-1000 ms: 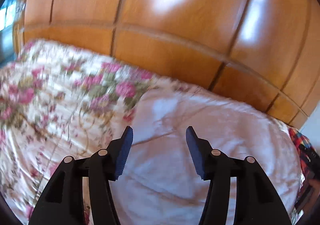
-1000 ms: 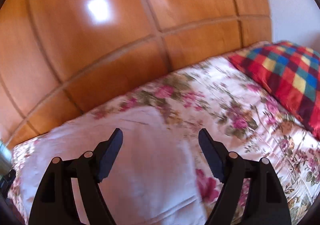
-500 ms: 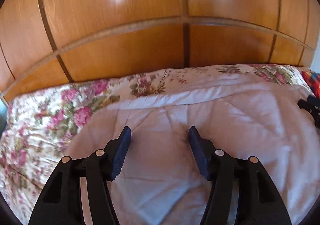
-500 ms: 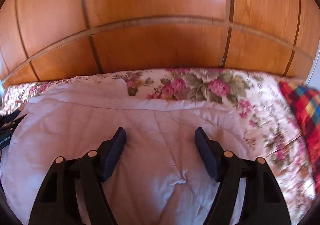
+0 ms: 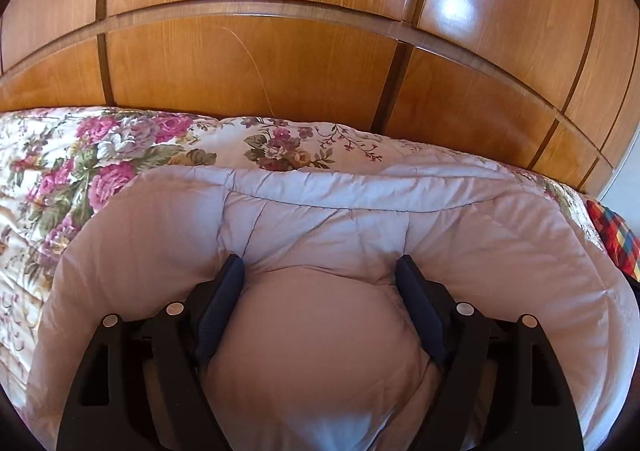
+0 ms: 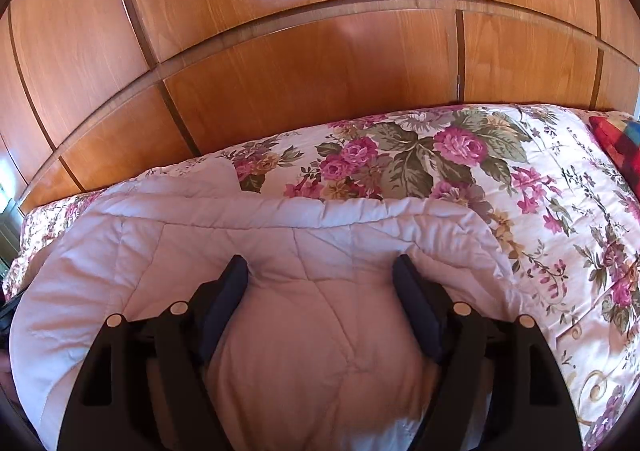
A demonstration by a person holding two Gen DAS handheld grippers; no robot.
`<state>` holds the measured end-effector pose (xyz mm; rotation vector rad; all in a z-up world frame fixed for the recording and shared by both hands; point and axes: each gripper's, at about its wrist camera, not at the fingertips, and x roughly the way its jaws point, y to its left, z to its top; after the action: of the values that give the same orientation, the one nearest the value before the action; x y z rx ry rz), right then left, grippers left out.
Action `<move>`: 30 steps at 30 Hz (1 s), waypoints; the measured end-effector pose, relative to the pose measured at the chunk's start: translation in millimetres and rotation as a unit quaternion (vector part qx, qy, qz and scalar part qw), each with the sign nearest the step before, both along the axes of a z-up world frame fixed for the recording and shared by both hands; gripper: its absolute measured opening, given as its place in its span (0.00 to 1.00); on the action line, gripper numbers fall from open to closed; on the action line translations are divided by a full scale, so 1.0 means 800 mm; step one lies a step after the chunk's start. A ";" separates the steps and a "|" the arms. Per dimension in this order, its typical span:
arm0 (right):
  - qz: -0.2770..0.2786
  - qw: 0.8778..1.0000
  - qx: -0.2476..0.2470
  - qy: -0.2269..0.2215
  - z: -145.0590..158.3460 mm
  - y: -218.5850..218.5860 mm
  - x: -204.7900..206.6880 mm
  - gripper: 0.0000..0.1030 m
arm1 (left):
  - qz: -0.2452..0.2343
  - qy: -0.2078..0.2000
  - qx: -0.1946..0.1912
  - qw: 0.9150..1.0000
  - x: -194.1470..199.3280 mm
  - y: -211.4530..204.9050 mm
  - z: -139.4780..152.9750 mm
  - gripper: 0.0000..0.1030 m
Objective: Fold small clothes
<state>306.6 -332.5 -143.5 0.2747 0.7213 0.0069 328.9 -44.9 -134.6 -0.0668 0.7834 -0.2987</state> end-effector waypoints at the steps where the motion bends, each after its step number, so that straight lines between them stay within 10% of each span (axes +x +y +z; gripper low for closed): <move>1: -0.001 1.000 -0.003 -0.001 0.000 0.001 0.000 0.72 | 0.000 -0.001 0.000 1.000 0.001 0.001 -0.001 0.75; 13: -0.024 0.999 -0.038 -0.009 0.033 0.013 -0.025 0.83 | 0.014 -0.028 0.000 0.999 -0.077 0.022 0.043 0.80; 19: -0.035 0.995 0.048 -0.074 0.082 0.006 -0.128 0.88 | 0.011 -0.054 -0.013 0.998 -0.140 0.034 0.060 0.80; 30: -0.036 0.975 0.213 -0.041 0.049 -0.028 -0.297 0.88 | -0.029 -0.051 -0.015 0.998 -0.220 0.001 0.048 0.80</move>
<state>69.4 -354.9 -103.9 0.7083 0.6219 0.1040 152.6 -43.9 -96.5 -0.0571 0.6809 -0.3661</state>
